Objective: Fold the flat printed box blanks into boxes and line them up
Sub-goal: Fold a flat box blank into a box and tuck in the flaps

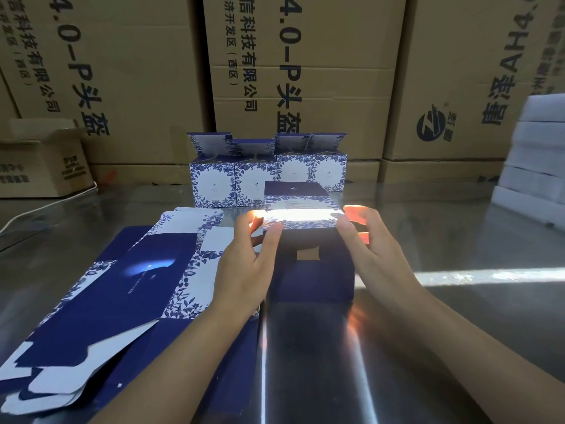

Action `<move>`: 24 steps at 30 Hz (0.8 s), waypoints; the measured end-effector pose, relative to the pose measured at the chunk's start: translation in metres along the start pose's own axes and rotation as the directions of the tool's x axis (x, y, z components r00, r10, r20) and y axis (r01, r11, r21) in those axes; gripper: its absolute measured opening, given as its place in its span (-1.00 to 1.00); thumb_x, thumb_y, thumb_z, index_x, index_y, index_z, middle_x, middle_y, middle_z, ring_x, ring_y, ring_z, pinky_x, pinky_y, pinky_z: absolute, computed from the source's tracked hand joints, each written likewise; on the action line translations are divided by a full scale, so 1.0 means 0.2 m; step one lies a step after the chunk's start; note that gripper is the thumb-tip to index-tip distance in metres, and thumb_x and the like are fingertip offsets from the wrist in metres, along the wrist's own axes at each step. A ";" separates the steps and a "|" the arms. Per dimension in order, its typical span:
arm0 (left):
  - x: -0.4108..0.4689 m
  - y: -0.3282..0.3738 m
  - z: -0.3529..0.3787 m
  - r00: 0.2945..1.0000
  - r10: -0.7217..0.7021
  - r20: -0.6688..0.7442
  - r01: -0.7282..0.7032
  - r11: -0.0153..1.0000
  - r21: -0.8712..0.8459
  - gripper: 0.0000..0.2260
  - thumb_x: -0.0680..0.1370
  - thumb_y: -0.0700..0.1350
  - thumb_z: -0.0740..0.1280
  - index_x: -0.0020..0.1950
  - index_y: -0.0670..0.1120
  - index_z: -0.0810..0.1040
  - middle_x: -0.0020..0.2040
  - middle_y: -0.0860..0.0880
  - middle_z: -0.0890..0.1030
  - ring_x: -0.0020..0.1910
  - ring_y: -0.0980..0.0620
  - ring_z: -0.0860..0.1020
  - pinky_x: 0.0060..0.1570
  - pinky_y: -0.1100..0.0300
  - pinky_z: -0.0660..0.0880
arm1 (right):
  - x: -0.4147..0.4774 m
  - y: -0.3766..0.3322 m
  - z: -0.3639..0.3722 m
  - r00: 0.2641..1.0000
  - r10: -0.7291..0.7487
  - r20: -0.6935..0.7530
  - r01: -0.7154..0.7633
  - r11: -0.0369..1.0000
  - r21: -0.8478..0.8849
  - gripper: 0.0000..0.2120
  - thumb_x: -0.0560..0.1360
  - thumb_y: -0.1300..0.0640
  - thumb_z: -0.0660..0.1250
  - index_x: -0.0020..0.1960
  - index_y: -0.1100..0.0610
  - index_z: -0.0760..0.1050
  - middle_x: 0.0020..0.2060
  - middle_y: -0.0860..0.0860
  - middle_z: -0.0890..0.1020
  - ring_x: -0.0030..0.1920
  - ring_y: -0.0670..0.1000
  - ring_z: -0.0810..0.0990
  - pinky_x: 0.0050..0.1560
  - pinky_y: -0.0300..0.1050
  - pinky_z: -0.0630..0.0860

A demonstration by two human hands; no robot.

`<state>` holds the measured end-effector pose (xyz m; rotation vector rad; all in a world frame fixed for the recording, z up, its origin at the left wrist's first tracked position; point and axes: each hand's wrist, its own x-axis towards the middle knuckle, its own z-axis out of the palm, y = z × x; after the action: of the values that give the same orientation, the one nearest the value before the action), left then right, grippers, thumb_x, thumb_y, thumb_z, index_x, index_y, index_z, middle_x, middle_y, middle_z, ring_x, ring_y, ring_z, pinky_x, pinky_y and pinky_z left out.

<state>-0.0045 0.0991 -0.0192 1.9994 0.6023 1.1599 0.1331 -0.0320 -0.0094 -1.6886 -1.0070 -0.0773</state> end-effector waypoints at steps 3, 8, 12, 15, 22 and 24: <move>0.00 -0.01 0.00 0.999 0.011 0.041 -0.011 1.000 0.006 -0.70 0.38 0.25 0.29 0.04 0.39 0.27 -0.02 0.45 0.48 0.01 0.35 0.51 0.00 0.37 0.45 | 0.00 0.03 0.00 0.997 -0.060 0.048 0.064 0.995 -0.082 -0.52 0.37 -0.38 0.15 0.26 -0.32 0.31 0.21 -0.28 0.43 0.13 -0.22 0.47 0.17 -0.04 0.46; 0.01 -0.04 -0.01 0.997 0.071 0.022 -0.072 0.994 0.079 -0.58 0.44 0.00 0.43 0.06 0.36 0.25 -0.05 0.43 0.50 -0.08 0.29 0.55 0.01 0.03 0.54 | 0.00 0.08 -0.01 0.984 -0.159 0.080 0.171 0.970 -0.175 -0.43 0.46 0.10 0.39 0.38 -0.18 0.27 0.27 -0.21 0.40 0.16 -0.08 0.48 0.01 -0.11 0.53; 0.02 -0.04 0.00 0.997 0.078 -0.001 -0.077 0.992 0.102 -0.60 0.46 -0.01 0.42 0.03 0.36 0.25 -0.06 0.41 0.46 -0.08 0.31 0.53 0.02 0.06 0.53 | 0.01 0.08 0.01 0.984 -0.175 0.038 0.179 0.968 -0.176 -0.47 0.47 0.17 0.37 0.36 -0.13 0.30 0.26 -0.18 0.45 0.12 -0.06 0.50 0.11 0.04 0.51; 0.02 -0.04 0.00 0.998 0.064 0.024 -0.066 0.994 0.086 -0.68 0.49 -0.01 0.39 0.09 0.26 0.31 0.00 0.35 0.52 0.00 0.21 0.56 0.06 0.03 0.52 | 0.01 0.08 0.02 0.987 -0.160 0.030 0.163 0.971 -0.173 -0.46 0.47 0.16 0.38 0.36 -0.16 0.30 0.26 -0.17 0.48 0.10 -0.03 0.52 0.12 0.07 0.50; 0.02 -0.04 -0.01 0.998 0.065 0.027 -0.068 0.991 0.113 -0.69 0.61 0.04 0.16 0.35 0.10 0.40 -0.05 0.20 0.57 -0.01 0.12 0.53 -0.07 0.27 0.34 | 0.03 0.08 -0.05 0.979 -0.134 0.151 0.146 0.987 -0.071 -0.54 0.53 0.04 0.32 0.30 -0.36 0.29 0.18 -0.40 0.44 0.11 -0.28 0.49 -0.05 -0.31 0.50; 0.02 -0.03 -0.01 0.997 0.073 0.016 -0.075 0.991 0.111 -0.69 0.62 0.02 0.12 0.35 0.09 0.41 -0.20 0.18 0.53 -0.15 0.10 0.48 -0.16 0.26 0.29 | 0.03 0.08 -0.05 0.980 -0.109 0.167 0.124 0.989 -0.078 -0.60 0.58 0.00 0.20 0.33 -0.37 0.27 0.06 -0.50 0.45 0.02 -0.36 0.48 -0.02 -0.38 0.43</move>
<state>-0.0052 0.1061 -0.0216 2.1377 0.6028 1.1802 0.1516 -0.0379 -0.0140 -1.7359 -1.2409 -0.0615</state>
